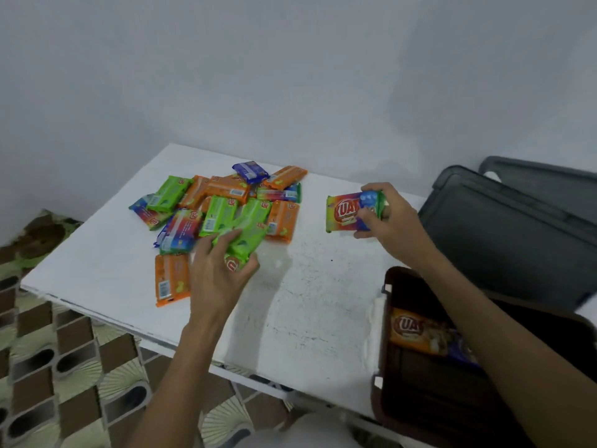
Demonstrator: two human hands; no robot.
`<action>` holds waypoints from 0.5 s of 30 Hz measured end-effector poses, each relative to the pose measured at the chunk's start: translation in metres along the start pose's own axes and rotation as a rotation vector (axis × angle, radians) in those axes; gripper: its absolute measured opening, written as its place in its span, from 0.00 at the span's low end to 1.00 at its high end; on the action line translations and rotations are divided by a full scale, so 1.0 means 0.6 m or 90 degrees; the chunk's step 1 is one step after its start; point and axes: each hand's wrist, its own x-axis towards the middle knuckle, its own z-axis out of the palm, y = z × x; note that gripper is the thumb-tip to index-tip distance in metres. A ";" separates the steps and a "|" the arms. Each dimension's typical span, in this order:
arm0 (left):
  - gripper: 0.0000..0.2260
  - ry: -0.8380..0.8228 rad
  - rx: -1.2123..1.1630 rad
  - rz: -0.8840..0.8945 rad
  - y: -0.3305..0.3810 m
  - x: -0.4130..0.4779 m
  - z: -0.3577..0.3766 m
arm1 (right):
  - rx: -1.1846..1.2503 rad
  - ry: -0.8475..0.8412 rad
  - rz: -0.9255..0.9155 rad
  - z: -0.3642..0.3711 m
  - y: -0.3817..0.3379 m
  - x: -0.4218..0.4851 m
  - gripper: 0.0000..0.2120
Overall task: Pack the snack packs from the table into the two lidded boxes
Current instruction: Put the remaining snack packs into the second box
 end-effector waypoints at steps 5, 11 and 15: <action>0.20 -0.045 -0.137 0.044 0.099 -0.012 0.016 | -0.014 0.024 0.035 -0.091 -0.006 -0.103 0.12; 0.19 -0.208 -0.434 0.003 0.186 -0.046 0.067 | 0.070 0.035 0.066 -0.163 0.016 -0.208 0.12; 0.19 -0.297 -0.504 0.002 0.216 -0.072 0.096 | 0.137 0.001 0.136 -0.190 0.042 -0.257 0.13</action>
